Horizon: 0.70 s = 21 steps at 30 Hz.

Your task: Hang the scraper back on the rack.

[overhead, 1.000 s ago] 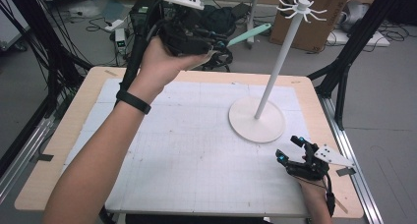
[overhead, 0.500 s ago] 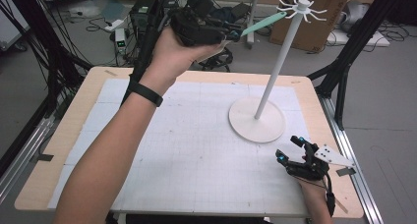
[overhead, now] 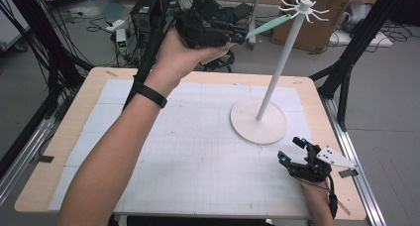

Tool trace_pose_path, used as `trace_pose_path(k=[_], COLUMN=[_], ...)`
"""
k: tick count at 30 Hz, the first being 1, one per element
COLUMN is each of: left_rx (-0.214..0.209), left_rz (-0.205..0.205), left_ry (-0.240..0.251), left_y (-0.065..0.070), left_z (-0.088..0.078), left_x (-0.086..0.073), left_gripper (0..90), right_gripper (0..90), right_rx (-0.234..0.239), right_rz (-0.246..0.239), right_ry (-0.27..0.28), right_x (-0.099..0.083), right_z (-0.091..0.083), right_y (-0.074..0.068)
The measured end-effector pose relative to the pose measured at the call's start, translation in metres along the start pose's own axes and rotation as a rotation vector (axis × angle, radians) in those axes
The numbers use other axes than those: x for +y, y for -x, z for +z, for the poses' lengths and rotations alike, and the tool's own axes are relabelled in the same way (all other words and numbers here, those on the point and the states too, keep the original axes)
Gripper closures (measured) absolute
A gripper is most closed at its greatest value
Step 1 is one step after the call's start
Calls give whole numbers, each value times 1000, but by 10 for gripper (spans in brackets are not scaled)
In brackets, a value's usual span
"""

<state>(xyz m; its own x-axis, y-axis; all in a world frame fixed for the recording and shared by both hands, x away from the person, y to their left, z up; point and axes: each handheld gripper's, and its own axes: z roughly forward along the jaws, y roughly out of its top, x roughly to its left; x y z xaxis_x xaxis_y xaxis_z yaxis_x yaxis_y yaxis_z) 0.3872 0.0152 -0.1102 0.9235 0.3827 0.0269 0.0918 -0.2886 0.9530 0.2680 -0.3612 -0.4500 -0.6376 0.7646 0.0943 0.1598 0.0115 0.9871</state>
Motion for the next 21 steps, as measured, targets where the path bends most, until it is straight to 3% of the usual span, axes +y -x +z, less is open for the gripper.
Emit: trace_pose_path(k=[21], left_rx=[22], left_rz=[9], left_ry=[-24], left_y=[-5], left_z=[15], left_x=[-6], left_gripper=[805], right_gripper=[150], right_rx=[1], right_rz=[-3], right_ry=[1], right_x=[0], right_z=[0], right_y=[0])
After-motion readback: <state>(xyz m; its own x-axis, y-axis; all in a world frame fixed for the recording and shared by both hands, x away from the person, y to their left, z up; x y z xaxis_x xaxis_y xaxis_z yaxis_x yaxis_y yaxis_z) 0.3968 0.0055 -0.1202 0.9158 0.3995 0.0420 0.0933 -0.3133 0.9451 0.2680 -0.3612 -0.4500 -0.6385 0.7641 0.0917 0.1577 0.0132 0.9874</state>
